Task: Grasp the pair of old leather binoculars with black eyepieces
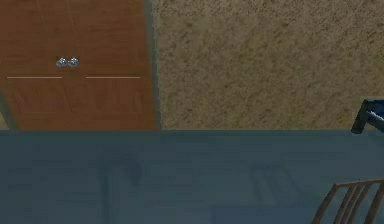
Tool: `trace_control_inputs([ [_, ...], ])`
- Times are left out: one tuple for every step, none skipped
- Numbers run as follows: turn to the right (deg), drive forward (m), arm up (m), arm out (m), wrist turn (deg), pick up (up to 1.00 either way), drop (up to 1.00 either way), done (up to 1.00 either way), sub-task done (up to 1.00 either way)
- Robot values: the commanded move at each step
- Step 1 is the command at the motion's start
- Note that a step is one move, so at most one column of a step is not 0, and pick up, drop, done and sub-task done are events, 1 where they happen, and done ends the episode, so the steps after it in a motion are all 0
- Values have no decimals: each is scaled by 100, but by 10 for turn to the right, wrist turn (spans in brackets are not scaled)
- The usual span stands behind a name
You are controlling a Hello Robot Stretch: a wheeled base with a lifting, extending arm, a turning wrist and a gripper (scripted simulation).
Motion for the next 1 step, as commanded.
trace_control_inputs([
  [0, 0, 50, 0, 0, 0, 0, 0, 0],
])
